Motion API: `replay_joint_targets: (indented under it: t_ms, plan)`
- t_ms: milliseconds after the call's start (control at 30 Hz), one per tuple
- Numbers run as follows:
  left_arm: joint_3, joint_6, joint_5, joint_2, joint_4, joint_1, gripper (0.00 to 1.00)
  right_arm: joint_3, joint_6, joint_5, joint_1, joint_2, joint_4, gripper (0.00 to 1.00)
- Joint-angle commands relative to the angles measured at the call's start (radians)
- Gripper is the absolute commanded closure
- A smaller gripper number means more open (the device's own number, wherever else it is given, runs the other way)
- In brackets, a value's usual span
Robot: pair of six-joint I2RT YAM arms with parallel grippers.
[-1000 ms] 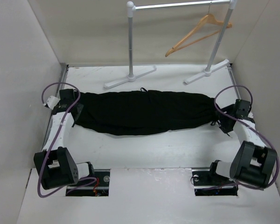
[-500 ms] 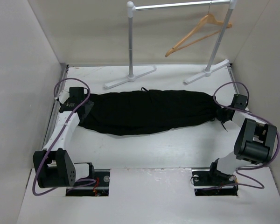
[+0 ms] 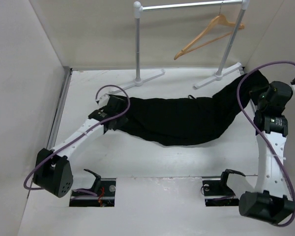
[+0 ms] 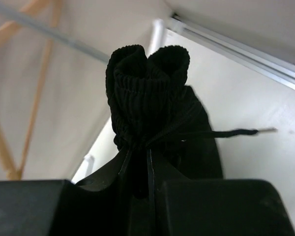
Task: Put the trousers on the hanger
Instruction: Fold the trousers at the center of the board.
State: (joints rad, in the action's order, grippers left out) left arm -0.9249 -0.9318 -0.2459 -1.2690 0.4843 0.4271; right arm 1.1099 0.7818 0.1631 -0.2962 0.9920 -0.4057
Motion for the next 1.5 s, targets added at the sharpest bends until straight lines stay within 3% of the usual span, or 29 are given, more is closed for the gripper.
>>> replay_joint_targets:
  t_ms: [0,167,333,533,800,867,1033,1200,1333,1467]
  plan:
    - [-0.043,-0.050,-0.032,-0.024,0.022,0.106,0.69,0.088,-0.102,0.038,0.091,-0.032,-0.033,0.87]
    - [-0.045,-0.064,-0.041,0.031,0.025,0.135,0.69,0.218,-0.182,0.030,0.240,-0.018,-0.083,0.85]
    - [-0.006,-0.058,-0.039,0.155,0.066,0.062,0.68,0.324,-0.179,0.117,0.536,0.086,-0.128,0.84]
    - [0.060,-0.026,0.019,0.305,0.099,-0.139,0.67,0.520,-0.171,0.317,0.909,0.336,-0.143,0.83]
    - [0.084,0.014,0.120,0.387,0.096,-0.417,0.67,0.852,-0.130,0.349,1.206,0.758,-0.136,0.80]
    - [0.083,0.028,0.122,0.398,0.096,-0.475,0.67,0.907,-0.113,0.326,1.249,0.883,-0.113,0.74]
    - [0.041,0.028,0.109,0.387,0.082,-0.555,0.64,0.982,-0.035,0.101,1.328,1.097,-0.088,0.32]
    - [-0.015,0.027,0.108,0.320,0.019,-0.561,0.62,0.801,-0.024,0.046,1.251,0.909,-0.049,0.25]
    - [-0.049,0.019,0.105,0.186,-0.078,-0.413,0.62,0.495,-0.039,0.012,1.118,0.638,0.025,0.33]
    - [-0.130,0.024,0.108,-0.044,-0.186,-0.183,0.61,0.179,-0.053,-0.075,0.978,0.444,0.038,0.78]
